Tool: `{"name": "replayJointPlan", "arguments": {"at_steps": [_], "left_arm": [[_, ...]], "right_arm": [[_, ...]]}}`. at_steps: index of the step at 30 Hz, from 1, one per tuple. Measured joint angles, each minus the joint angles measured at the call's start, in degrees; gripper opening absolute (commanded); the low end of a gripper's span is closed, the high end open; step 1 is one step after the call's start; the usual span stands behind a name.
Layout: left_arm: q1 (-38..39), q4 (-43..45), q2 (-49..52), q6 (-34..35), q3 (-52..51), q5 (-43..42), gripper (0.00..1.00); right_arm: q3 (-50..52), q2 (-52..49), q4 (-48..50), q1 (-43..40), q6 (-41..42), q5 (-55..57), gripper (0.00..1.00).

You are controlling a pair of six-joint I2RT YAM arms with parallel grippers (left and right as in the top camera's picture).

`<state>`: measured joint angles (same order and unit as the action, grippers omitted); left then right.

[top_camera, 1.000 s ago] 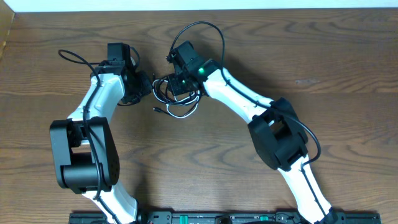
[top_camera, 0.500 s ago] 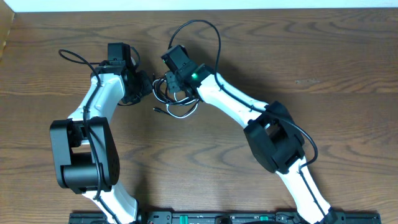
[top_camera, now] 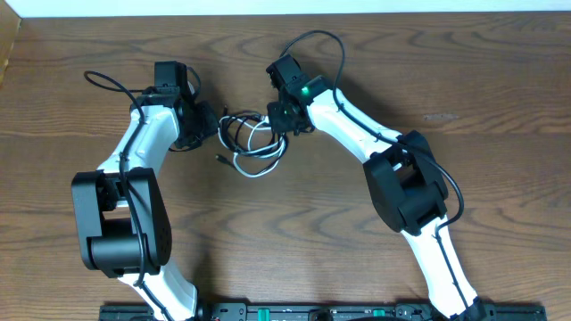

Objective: Untangle cables

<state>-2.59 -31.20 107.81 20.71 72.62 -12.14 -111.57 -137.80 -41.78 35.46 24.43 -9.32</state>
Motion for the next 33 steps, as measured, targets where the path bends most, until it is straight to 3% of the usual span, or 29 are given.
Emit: {"name": "replayJointPlan", "arguments": {"at_steps": [3,16,28,30,31,33], "left_arm": [[0.02,-0.02,0.00,0.00,0.00,0.00,0.29],[0.00,-0.35,0.00,-0.07,0.00,-1.20,0.28],[0.44,-4.46,0.00,-1.25,0.00,-16.70,0.28],[1.16,-6.25,0.00,-0.61,0.00,-16.63,0.28],[1.64,-7.08,0.00,0.09,0.00,-15.91,0.28],[2.75,-8.74,0.00,1.86,0.00,-12.76,0.28]], "right_arm": [[0.00,-0.07,-1.42,0.39,-2.03,-5.66,0.05],[0.00,-0.17,-1.86,0.24,-10.60,-28.30,0.01],[0.00,-0.17,-7.06,-8.22,-20.13,-32.06,0.01],[0.00,-0.17,-7.04,-9.99,-20.61,-32.06,0.27],[0.00,-0.17,-6.97,-10.86,-21.18,-32.04,0.33],[0.00,-0.17,-6.95,-12.20,-21.86,-31.95,0.34]]}}
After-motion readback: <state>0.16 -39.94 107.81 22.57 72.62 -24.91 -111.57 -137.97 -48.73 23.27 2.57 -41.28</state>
